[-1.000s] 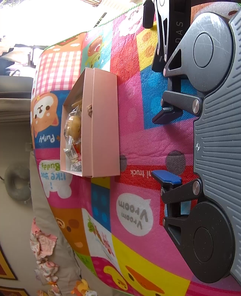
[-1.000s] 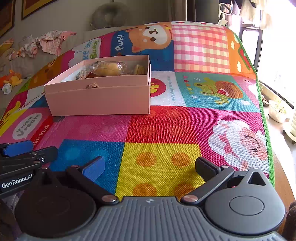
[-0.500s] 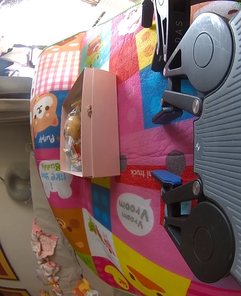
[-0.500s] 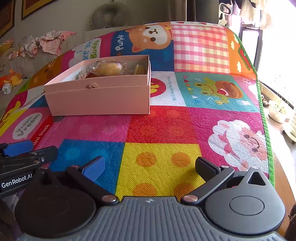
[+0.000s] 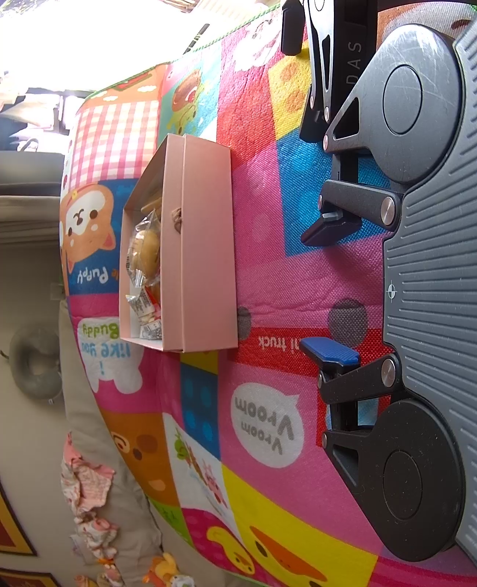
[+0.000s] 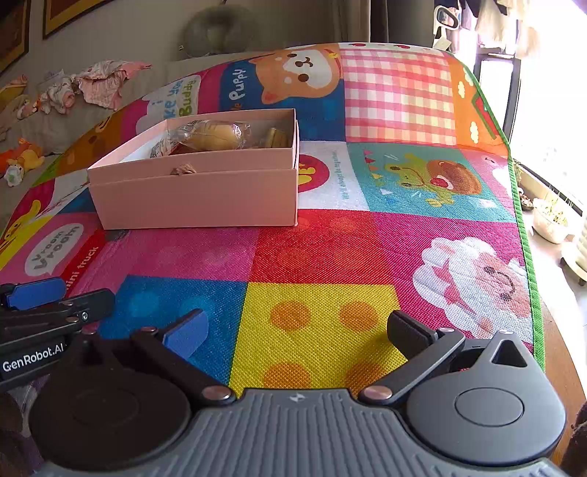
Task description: Organize objects
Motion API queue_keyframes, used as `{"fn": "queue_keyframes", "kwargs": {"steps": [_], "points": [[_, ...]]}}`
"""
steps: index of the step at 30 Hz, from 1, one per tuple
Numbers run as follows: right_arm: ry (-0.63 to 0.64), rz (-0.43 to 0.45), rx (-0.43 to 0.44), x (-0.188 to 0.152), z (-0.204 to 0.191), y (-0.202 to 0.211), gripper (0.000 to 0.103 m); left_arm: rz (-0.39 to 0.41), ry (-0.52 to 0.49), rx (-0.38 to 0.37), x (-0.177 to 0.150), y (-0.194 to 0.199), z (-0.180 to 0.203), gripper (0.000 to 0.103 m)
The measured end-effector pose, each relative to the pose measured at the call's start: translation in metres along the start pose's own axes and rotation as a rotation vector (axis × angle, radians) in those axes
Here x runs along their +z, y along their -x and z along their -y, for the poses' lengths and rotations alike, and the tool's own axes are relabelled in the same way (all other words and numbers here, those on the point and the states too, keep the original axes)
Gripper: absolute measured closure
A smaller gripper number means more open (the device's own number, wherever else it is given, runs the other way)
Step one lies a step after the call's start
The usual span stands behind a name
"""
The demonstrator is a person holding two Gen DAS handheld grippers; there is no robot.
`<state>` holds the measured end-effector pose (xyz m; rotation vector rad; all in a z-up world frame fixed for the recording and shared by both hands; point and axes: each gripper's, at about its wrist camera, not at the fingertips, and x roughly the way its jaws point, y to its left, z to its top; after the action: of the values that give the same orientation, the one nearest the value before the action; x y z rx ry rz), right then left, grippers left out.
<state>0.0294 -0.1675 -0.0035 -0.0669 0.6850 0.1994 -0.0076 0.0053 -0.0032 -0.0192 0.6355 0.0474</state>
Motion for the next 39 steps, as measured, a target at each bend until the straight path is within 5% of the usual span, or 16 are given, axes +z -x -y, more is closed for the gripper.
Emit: {"fn": "queue_keyframes", "kwargs": {"steps": [39], "points": [[0.000, 0.000, 0.000, -0.0002, -0.0002, -0.0004, 0.000, -0.001, -0.004, 0.003, -0.0003, -0.0002, 0.0001, 0.043]]}}
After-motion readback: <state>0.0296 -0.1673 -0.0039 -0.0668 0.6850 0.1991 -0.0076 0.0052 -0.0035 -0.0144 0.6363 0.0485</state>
